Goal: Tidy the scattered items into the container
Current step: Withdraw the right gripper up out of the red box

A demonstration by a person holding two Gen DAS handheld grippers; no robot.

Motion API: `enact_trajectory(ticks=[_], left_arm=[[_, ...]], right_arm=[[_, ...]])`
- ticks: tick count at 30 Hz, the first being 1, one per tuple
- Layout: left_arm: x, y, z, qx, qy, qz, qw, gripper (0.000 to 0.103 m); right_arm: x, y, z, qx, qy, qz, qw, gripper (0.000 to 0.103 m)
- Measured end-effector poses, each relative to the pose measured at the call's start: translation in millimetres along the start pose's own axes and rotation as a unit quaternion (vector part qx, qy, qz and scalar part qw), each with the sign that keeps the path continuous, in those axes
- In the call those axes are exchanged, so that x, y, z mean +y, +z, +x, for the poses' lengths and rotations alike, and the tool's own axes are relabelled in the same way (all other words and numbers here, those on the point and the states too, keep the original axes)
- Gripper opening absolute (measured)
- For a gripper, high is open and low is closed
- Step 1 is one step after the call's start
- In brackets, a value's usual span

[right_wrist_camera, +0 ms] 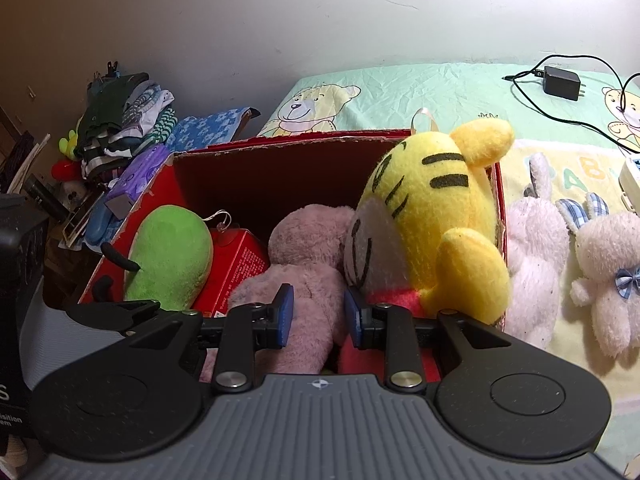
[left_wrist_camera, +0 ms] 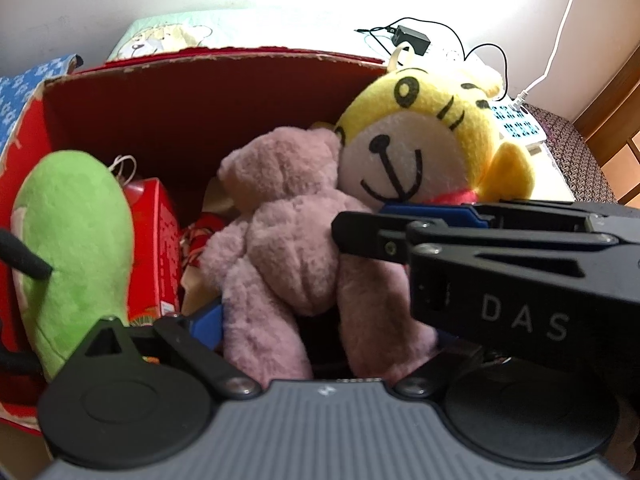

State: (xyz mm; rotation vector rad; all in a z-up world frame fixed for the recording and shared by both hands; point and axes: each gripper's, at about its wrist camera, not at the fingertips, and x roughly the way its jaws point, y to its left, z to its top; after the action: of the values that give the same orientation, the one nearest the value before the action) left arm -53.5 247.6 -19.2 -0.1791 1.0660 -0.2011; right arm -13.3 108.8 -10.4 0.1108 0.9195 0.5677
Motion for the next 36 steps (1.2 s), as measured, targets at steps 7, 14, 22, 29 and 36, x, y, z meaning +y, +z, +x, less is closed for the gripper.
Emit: enact_trajectory(ticks=[7,14,22,29,36], left_arm=[[8,-1,0,-0.003,-0.020,-0.018,0.9996,0.094],[14,0,-4,-0.004,-0.037,-0.028,0.9989,0.087],[18,1,-8,0.001,-0.045,-0.040,0.9982,0.084],[12,7,-17,0.004,-0.036,-0.037,0.9986,0.088],[1,14,-26,-0.005,-0.003,-0.028,0.9996,0.088]], right_arm=[[-6,-2,-4,-0.008,0.014,0.013,1.000,0.027],[-25,0,-16,-0.020,0.052,0.078,0.995,0.023],[-27,-3,-30,-0.027,0.053,0.083,0.995,0.021],[-24,-1,-45,-0.040,0.033,0.060,0.997,0.023],[-32,-2,-52,-0.045,0.034,0.066,0.996,0.023]])
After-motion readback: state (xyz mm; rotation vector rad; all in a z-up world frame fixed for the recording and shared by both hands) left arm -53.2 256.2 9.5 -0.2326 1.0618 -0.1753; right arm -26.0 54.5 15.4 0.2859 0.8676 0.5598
